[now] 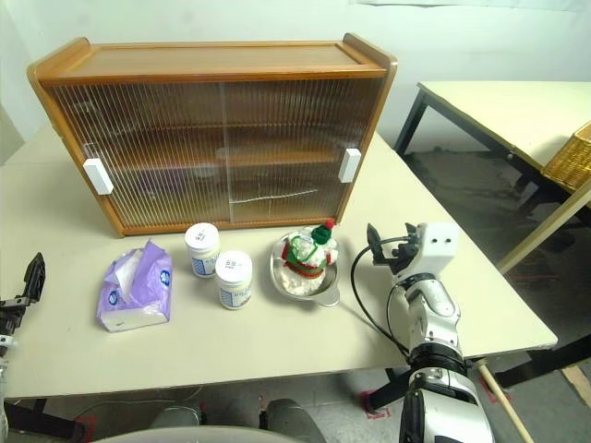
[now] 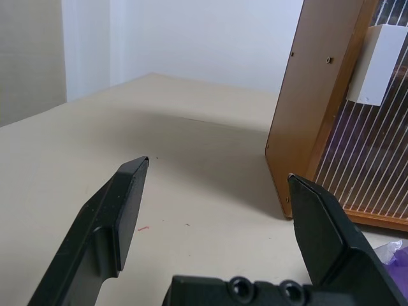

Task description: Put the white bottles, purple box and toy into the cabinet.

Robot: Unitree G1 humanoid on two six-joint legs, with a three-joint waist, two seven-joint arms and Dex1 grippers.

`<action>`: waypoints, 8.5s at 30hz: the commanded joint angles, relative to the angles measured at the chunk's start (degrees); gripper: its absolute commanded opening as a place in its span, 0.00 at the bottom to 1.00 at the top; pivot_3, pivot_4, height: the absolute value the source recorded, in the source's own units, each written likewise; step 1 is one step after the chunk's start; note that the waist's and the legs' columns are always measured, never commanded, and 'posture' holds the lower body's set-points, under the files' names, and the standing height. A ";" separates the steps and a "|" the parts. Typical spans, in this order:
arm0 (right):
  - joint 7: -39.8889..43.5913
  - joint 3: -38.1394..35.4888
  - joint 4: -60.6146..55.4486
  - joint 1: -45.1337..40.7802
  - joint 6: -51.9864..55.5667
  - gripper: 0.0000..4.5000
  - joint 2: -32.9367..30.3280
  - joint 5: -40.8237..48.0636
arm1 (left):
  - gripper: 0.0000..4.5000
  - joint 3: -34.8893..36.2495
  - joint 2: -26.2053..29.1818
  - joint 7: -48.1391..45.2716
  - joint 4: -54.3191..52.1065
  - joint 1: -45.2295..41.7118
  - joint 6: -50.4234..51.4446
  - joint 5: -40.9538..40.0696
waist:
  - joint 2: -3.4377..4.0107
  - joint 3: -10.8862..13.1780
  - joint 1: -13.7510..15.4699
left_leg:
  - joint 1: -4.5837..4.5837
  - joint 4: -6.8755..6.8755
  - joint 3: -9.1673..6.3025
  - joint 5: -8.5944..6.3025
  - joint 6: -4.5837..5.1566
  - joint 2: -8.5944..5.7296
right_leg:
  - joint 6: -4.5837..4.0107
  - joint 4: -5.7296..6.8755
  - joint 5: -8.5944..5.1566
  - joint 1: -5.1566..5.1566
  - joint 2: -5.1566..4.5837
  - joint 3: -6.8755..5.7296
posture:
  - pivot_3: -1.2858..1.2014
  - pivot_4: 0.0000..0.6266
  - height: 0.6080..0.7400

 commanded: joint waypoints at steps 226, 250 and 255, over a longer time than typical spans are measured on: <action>33.87 14.92 -55.41 -6.98 58.03 1.00 -9.55 28.24 | 1.00 -4.77 10.57 -25.62 -26.94 4.13 31.77 -17.36 | -0.04 0.03 0.16 | -1.33 1.99 0.29 -0.60 0.10 -0.55 | 0.34 -0.81 0.89 -0.79 -0.08 0.36 | 0.53 0.02 1.00; 34.20 15.18 -55.37 -8.25 58.44 1.00 -9.28 28.18 | 1.00 -10.45 8.50 -31.48 -12.17 9.19 17.07 -6.36 | 0.23 0.04 0.61 | -1.23 1.71 -0.22 -0.63 -0.23 -0.14 | -0.09 -0.02 0.29 -1.05 0.36 0.26 | 0.53 0.01 1.00; 33.90 14.99 -55.84 -8.18 58.51 1.00 -9.33 28.30 | 1.00 -12.57 8.27 -31.08 -8.88 7.00 15.54 -4.63 | 0.20 0.02 0.66 | -1.24 1.71 0.11 -0.63 -0.23 -0.17 | -0.12 -0.02 0.28 -1.04 0.43 0.23 | 0.53 0.01 1.00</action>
